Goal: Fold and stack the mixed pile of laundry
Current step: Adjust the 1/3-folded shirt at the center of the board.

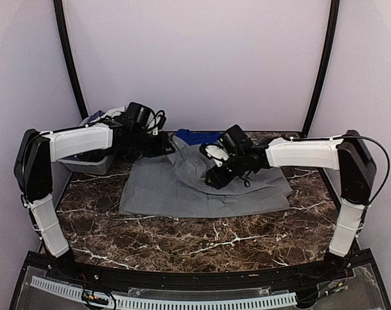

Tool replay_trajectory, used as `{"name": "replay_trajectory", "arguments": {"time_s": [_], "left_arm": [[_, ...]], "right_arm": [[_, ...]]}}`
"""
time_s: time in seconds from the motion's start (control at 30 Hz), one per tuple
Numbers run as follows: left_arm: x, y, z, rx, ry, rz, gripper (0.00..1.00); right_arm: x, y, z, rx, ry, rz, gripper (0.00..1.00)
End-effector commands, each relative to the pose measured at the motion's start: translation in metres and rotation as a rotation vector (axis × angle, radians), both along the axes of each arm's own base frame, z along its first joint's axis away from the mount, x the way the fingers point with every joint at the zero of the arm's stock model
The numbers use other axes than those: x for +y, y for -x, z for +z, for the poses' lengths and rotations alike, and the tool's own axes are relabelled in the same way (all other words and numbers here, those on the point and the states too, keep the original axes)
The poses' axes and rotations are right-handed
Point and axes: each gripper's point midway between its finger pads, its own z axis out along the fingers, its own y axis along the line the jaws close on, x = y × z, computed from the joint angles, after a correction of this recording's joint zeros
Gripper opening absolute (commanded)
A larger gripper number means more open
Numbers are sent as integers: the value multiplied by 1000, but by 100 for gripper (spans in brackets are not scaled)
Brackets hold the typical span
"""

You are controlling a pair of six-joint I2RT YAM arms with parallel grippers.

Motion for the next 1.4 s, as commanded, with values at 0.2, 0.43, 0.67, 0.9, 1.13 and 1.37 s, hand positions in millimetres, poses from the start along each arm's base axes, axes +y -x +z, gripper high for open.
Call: {"name": "replay_trajectory", "arguments": {"time_s": [0.2,0.43,0.67,0.9,1.13,1.37], "left_arm": [[-44,-49,151,-299,187,-68,0],[-80,-90,207,-414,343,-96,0],[-101,-97,220,-431,442,-151,0],[-118,-83,210,-422,438,-208,0],[-121,-72,216,-406,448,-225,0],[-80,-38,208,-393,361,-137,0]], "right_arm": [[-43,11,104,-181,-256,-104,58],[-58,26,73,-140,-268,-149,33],[-60,-11,20,-165,-124,-297,21],[-65,-49,-24,-216,49,-418,15],[-68,-66,-42,-224,129,-466,20],[-55,-41,26,-251,-46,-369,39]]}}
